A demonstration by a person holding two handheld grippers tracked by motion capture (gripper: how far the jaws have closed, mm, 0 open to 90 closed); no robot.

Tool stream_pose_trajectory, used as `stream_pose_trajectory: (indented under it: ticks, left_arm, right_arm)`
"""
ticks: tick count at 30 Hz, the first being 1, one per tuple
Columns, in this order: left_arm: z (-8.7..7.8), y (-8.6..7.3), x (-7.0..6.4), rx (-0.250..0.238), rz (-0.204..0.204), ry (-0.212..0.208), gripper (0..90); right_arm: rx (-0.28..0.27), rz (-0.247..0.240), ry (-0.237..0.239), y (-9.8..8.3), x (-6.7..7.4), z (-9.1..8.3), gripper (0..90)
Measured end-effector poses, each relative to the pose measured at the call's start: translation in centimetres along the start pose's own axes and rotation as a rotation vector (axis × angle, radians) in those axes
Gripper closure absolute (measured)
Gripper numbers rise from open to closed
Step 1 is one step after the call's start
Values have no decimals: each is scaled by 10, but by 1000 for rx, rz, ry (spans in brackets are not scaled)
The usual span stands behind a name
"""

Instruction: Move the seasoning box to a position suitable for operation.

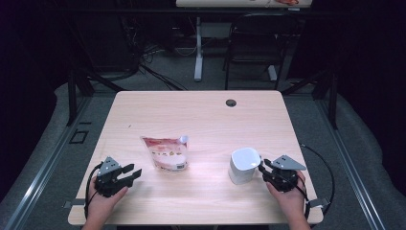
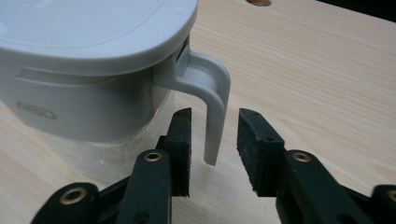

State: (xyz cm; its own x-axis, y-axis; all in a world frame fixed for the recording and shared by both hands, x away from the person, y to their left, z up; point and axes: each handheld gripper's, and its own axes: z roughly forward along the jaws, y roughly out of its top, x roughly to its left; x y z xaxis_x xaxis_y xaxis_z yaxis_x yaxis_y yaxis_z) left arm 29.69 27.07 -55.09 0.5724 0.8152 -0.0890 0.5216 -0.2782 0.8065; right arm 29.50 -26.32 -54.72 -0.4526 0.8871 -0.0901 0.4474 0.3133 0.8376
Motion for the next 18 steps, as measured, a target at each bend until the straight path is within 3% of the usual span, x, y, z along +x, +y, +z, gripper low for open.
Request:
stream_pose_trajectory:
  ticks: [6, 8, 18]
  left_arm:
    - [1, 0, 4, 1, -24, 3, 610]
    - [1, 0, 6, -1, -28, 4, 615]
    - [2, 2, 7, -14, -31, -11, 625]
  right_arm:
    - [-6, 3, 24, 2, 0, 4, 784]
    - [0, -4, 13, 2, 0, 3, 830]
    - [5, 5, 41, -1, 4, -4, 832]
